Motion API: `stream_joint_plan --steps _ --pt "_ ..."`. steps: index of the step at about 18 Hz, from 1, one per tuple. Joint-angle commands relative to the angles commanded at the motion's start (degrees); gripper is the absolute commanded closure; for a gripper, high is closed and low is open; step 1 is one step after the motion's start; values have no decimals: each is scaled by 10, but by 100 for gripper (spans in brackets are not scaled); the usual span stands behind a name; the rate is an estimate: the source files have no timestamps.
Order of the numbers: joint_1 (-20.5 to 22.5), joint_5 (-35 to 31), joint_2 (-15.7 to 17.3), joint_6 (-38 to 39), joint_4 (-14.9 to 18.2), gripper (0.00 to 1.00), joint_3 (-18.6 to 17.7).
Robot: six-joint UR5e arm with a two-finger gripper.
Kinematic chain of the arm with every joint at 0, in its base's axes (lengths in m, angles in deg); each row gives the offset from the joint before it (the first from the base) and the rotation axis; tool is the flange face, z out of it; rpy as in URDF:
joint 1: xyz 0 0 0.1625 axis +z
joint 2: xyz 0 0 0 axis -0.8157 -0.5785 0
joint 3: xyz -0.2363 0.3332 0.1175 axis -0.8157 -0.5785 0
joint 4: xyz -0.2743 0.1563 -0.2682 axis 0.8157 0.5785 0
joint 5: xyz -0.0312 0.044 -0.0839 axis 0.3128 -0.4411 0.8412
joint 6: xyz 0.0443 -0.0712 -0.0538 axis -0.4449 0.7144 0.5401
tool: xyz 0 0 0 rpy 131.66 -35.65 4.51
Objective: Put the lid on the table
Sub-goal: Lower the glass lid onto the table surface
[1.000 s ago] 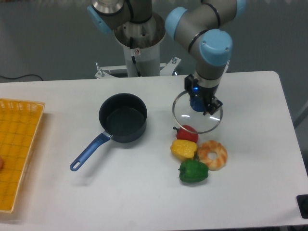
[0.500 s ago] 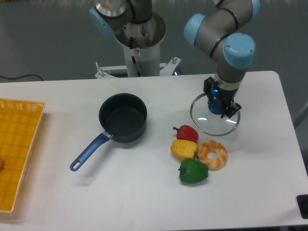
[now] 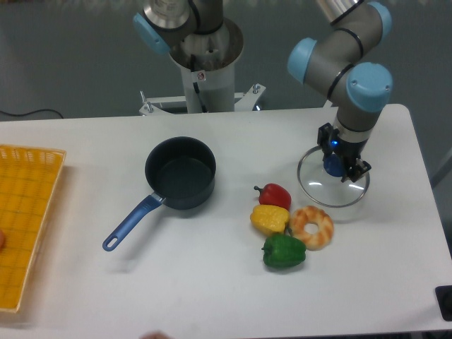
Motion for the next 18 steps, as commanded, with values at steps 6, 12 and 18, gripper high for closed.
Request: stream_joint_plan --steps 6,12,18 --pt "5 0 -17 -8 -4 52 12" --pt "8 -2 -21 -10 -9 52 11" --pt "8 -2 -27 -10 -18 52 11"
